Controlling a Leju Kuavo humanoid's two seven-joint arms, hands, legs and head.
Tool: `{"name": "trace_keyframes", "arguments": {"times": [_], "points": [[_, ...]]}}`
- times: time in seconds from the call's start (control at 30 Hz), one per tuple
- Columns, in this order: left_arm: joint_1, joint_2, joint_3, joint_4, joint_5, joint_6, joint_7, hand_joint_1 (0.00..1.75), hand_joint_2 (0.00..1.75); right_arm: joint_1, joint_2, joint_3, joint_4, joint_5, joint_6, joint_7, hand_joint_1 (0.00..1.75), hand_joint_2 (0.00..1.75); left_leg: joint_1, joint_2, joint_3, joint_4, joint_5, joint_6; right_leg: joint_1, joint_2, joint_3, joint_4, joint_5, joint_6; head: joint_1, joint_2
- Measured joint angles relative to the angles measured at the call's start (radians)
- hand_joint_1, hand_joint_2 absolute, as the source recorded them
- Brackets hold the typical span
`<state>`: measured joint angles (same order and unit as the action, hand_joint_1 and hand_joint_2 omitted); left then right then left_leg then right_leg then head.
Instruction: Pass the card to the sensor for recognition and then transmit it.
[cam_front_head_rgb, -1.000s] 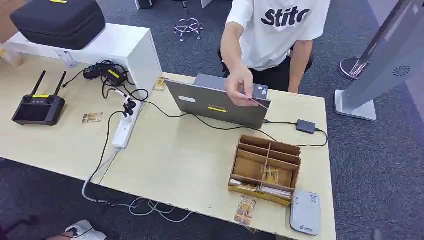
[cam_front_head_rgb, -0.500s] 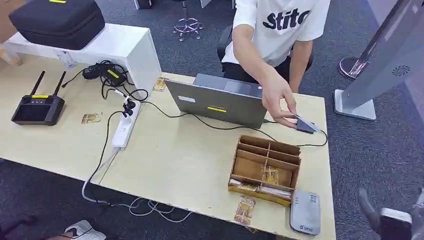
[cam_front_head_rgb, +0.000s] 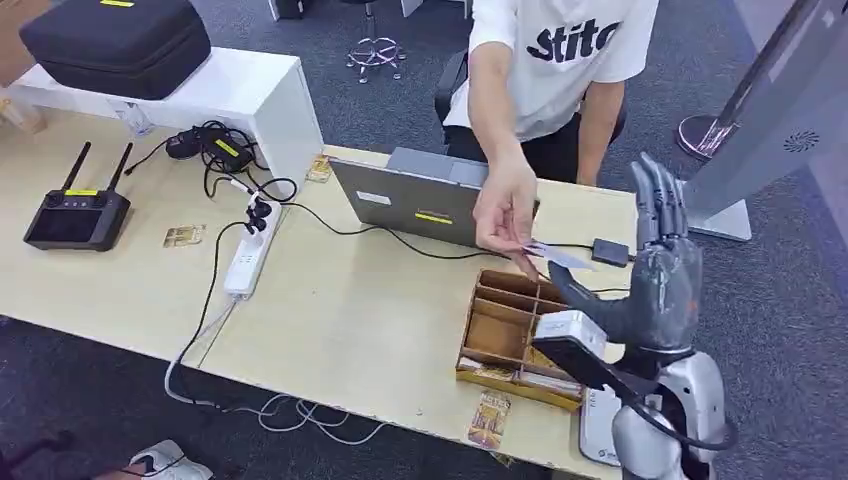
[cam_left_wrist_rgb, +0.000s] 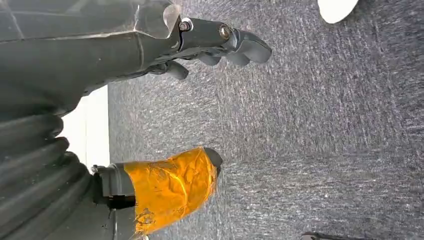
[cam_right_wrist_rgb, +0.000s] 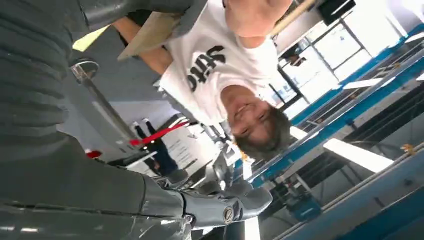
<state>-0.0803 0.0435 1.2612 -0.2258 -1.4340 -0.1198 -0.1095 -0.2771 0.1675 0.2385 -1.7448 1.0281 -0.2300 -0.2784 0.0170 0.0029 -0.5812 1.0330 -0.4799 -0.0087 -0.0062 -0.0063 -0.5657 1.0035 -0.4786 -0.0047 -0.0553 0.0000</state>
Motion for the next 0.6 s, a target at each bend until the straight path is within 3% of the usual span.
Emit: {"name": "trace_keyframes", "arguments": {"times": [0.37,0.4,0.43,0.47,0.6], "points": [[-0.007,0.004,-0.007,0.0,-0.011,-0.005,-0.006,0.0,1.75,-0.1,-0.005,0.139,0.109,0.088,-0.007,0.063,0.0,1.75,0.0,0.0,0.0,0.0,0.0,0.0,0.0,0.0,0.0,0.0,0.0,0.0,0.0,0.0],[-0.008,0.004,-0.007,0.0,-0.011,-0.005,-0.006,0.0,1.75,-0.102,-0.007,0.145,0.115,0.088,-0.007,0.064,0.23,1.75,0.0,0.0,0.0,0.0,0.0,0.0,0.0,0.0,0.0,0.0,0.0,0.0,0.0,0.0],[-0.008,0.004,-0.007,0.0,-0.011,-0.005,-0.006,0.0,1.75,-0.104,-0.008,0.148,0.119,0.089,-0.008,0.066,1.41,1.75,0.0,0.0,0.0,0.0,0.0,0.0,0.0,0.0,0.0,0.0,0.0,0.0,0.0,0.0],[-0.007,0.004,-0.007,0.0,-0.011,-0.005,-0.006,0.0,1.75,-0.105,-0.01,0.152,0.124,0.093,-0.009,0.067,1.59,1.75,0.0,0.0,0.0,0.0,0.0,0.0,0.0,0.0,0.0,0.0,0.0,0.0,0.0,0.0],[-0.008,0.005,-0.007,0.0,-0.009,-0.005,-0.009,0.0,1.75,-0.106,-0.021,0.161,0.147,0.103,-0.014,0.069,1.69,1.75,0.0,0.0,0.0,0.0,0.0,0.0,0.0,0.0,0.0,0.0,0.0,0.0,0.0,0.0]]}}
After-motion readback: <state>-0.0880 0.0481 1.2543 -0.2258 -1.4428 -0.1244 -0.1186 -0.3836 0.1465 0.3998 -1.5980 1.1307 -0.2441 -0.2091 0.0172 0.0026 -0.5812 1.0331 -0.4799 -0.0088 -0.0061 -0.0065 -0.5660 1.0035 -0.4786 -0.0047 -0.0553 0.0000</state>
